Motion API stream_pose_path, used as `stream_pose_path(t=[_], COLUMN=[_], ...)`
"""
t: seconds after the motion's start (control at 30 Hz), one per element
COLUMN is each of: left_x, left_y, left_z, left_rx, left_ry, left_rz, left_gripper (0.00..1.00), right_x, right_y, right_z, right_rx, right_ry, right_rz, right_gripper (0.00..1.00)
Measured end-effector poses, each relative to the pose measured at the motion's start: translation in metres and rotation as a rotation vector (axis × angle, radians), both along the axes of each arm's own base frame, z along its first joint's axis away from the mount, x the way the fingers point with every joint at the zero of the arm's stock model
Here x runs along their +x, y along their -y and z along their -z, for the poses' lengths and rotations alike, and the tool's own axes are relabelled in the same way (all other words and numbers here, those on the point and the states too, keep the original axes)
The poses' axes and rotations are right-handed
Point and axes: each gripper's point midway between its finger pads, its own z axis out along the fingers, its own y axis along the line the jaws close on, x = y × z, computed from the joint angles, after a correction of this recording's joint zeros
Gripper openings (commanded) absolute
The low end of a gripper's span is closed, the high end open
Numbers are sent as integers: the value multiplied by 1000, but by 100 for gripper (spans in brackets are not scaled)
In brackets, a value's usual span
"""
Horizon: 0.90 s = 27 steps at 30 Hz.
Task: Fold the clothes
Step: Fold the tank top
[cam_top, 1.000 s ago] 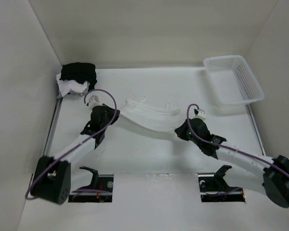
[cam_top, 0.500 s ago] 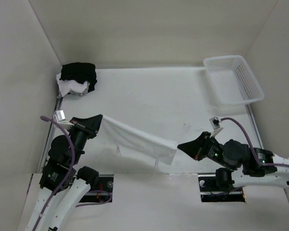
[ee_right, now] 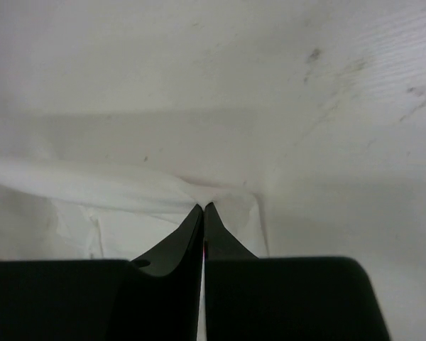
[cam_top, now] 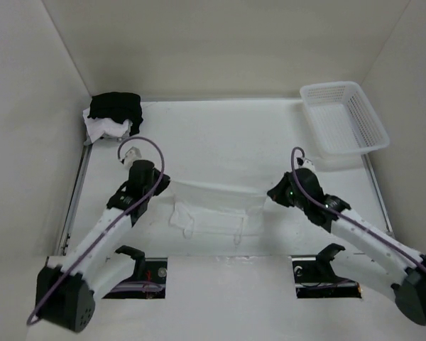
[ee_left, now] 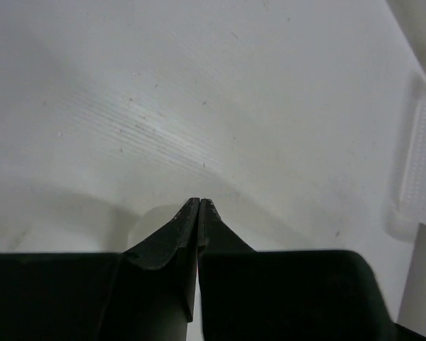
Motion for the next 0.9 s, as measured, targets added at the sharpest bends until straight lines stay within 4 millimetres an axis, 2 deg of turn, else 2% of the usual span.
stream_pose_path(t=[0.13,0.2,0.3,0.37,0.43,0.57,0.73,0.8,0.9], left_x=[39,61,97,119,132,133,105,92,71], left_y=[13,20,27,27,26,25,20,17,11], left_z=[46,58,61,55,46,27,18,24,38], left_rx=[22,23,6,-15,-33,-55,-72,-73,-70], left_ry=[-103,-127,-113,-83,-46,17,57,52,36], left_rz=[7,12,6,-6,-16,-21,-16,-14,-15], left_gripper=[0,0,0,0,0,0,0,0,0], right_x=[43,60,92,115,133,139,132,124,106], right_y=[9,11,11,8,6,4,6,9,11], right_z=[40,55,63,59,51,31,9,12,30], right_rx=[-38,-49,-50,-39,-24,-6,12,12,2], right_ry=[-96,-136,-155,-138,-103,-43,30,33,2], right_rz=[29,30,37,40,40,29,16,15,5], right_gripper=[3,3,3,3,4,6,6,6,5])
